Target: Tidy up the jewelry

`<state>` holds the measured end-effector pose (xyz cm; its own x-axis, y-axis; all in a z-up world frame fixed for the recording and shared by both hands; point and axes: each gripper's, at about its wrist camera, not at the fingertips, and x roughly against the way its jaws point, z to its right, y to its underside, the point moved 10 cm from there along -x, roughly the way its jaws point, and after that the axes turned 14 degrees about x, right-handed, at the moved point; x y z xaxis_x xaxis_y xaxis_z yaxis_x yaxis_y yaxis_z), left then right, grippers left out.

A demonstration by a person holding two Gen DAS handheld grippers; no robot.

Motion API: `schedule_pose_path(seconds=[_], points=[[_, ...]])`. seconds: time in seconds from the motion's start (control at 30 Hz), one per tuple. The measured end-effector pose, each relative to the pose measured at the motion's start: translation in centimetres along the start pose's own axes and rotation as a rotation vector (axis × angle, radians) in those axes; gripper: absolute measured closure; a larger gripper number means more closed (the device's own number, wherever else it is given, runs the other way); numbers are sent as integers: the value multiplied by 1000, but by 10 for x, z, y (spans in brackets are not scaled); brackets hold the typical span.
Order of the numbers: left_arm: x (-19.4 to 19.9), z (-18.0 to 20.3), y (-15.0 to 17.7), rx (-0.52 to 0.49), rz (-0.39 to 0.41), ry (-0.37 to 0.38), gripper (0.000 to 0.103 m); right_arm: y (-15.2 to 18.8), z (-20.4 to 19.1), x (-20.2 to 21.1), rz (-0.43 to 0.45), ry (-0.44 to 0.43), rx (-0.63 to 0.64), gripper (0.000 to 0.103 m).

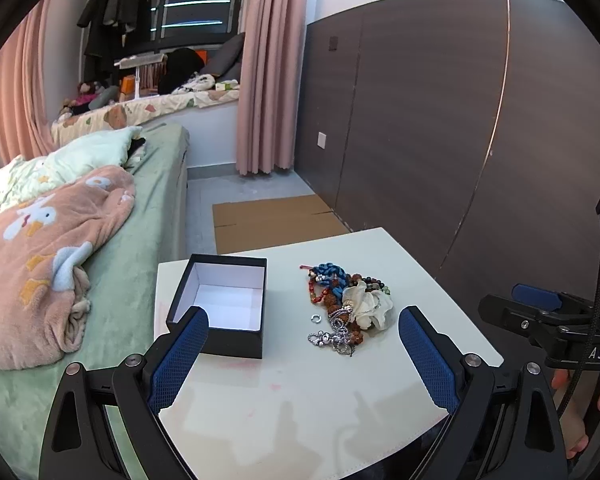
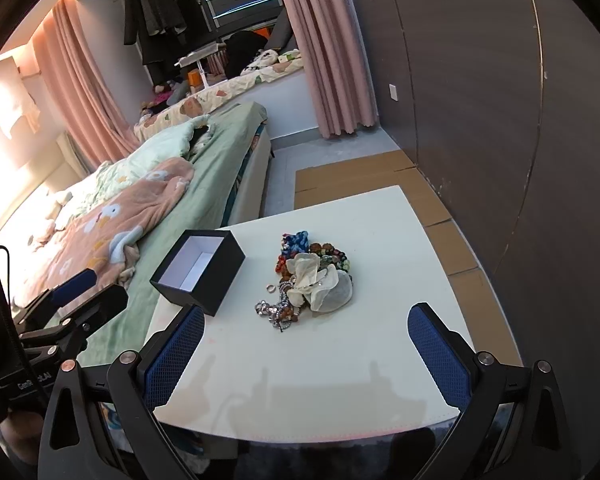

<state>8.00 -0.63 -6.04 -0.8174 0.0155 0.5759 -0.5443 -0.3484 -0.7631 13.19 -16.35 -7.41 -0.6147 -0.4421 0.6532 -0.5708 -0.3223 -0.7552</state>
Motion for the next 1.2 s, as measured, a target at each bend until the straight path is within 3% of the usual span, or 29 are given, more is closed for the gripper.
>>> schedule_pose_path(seconds=[1.2], points=[[15,-11,-12,65,7,5,7,-6,-10,12,35,8,4,0]])
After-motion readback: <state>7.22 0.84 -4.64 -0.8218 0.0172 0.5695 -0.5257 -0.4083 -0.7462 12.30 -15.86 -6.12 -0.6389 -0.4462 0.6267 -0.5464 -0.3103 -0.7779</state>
